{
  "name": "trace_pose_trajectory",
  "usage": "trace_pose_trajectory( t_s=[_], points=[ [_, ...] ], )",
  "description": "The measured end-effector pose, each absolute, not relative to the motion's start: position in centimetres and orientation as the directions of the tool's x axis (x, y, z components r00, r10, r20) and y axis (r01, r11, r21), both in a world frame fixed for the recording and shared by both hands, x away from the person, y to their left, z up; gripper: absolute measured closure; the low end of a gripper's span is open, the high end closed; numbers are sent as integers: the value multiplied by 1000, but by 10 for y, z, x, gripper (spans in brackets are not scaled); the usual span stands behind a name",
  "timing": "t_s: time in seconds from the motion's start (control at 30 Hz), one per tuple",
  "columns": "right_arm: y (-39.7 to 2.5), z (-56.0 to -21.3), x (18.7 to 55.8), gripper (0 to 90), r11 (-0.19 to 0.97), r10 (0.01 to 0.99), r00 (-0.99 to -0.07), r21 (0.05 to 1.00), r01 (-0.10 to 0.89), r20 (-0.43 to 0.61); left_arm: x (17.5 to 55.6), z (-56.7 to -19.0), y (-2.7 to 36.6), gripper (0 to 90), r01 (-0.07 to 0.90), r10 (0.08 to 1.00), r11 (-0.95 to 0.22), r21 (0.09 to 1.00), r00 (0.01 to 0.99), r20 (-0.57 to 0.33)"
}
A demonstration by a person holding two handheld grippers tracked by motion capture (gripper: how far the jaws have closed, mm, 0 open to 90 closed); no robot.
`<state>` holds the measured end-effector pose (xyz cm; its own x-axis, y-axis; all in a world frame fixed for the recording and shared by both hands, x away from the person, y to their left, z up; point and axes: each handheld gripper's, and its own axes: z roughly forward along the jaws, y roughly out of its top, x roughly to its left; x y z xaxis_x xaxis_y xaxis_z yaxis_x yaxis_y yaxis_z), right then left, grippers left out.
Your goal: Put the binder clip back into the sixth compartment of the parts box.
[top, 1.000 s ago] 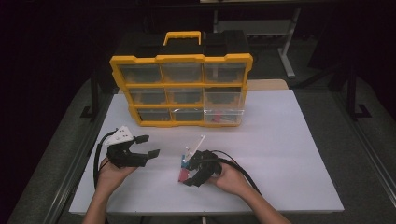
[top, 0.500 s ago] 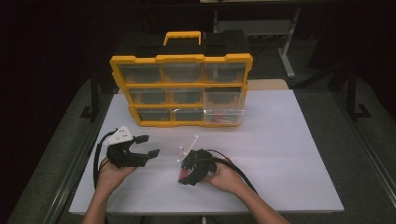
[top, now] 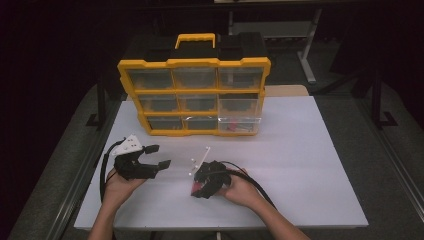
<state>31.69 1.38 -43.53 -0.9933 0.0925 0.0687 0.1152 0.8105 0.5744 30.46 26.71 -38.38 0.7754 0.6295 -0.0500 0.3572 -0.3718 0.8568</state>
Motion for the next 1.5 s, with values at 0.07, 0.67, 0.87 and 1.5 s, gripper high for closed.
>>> trace_pose_trajectory(
  t_s=[0.07, 0.67, 0.87, 1.5],
  points=[
    [14, -435, 317, 482, 813, 93, -993, 570, 118, 73, 305, -384, 267, 272, 357, 629, -373, 857, 776, -49],
    [9, -431, 322, 486, 798, 68, -990, 590, 127, 122, 306, -385, 267, 271, 365, 632, -377, 851, 773, -52],
    [6, -427, 322, 486, 788, 68, -988, 601, 138, 138, 306, -385, 267, 267, 364, 635, -369, 855, 771, -54],
    [-2, -405, 333, 486, 772, 69, -982, 614, 164, 176, 306, -385, 270, 242, 372, 652, -345, 862, 755, -65]
  ],
)
